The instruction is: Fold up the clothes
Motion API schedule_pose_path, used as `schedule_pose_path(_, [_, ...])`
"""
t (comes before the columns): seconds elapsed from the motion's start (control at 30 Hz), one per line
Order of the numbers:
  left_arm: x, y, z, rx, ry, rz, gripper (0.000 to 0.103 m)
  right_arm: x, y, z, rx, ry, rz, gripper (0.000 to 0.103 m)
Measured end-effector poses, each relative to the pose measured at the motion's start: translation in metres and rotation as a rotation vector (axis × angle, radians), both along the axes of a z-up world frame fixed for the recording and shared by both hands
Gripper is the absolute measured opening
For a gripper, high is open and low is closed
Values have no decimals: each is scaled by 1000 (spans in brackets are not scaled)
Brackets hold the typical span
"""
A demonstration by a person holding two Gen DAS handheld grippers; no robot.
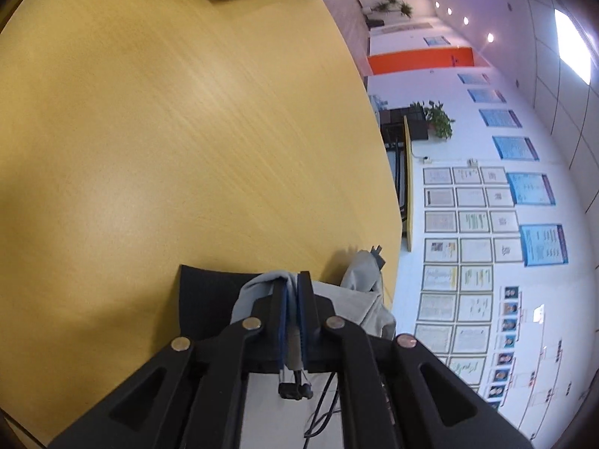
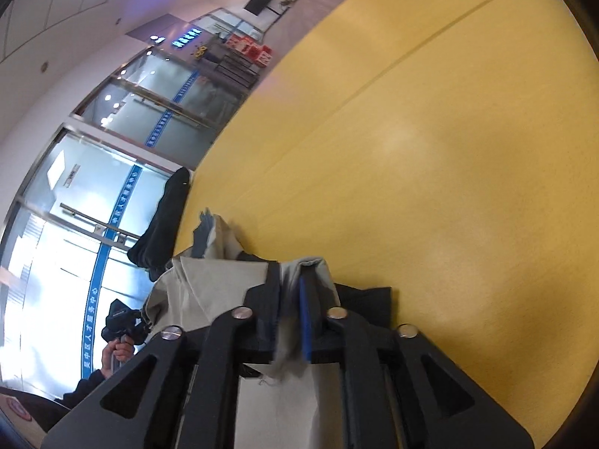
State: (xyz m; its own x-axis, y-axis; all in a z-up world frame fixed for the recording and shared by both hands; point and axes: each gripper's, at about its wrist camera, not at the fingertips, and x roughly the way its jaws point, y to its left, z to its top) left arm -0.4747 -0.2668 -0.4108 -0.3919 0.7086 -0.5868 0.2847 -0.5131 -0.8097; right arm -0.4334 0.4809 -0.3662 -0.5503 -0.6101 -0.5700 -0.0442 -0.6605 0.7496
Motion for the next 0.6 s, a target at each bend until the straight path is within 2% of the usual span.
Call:
schedule_pose_path(0.03, [-3,3,3,-13,5,-17,12,1,5,2,9,-6,-31,65])
schedule_pose_path(0.07, [-4,3,9,-26,13,-23,21,3,9,5,19,-7,-61,77])
schedule_pose_path(0.1, [-3,2,20,-45,28,-18,37,7,16,16,35,15,-88,80])
schedule_pose_path(0.13, [-3,0,31,-65,44,-14,46,11,23,27,52,37,-116,80])
schedule_pose_path(0.17, [-2,-3,44,-89,65,-7,65,15,29,39,77,61,-138,80])
schedule_pose_path(0.2, [-1,-7,60,-125,100,7,79,18,26,55,148,96,-130,80])
schedule_pose_path(0.23, [0,-10,75,-156,134,17,84,21,15,73,229,151,-81,81])
schedule_pose_path(0.27, [3,-12,88,-178,166,17,88,22,-3,86,300,202,-3,82])
schedule_pose_path(0.33, [4,-9,108,-233,227,-5,88,23,-39,107,427,290,149,83])
schedule_pose_path(0.4, [0,7,111,-288,260,-69,88,8,-69,96,398,244,258,84])
schedule_pose_path(0.47, [-10,35,98,-335,258,-174,88,-8,-90,77,372,204,317,84])
schedule_pose_path(0.53, [-18,61,70,-379,218,-266,88,-26,-105,53,355,164,335,81])
schedule_pose_path(0.6, [-23,74,40,-426,174,-323,87,-40,-105,26,427,97,304,77])
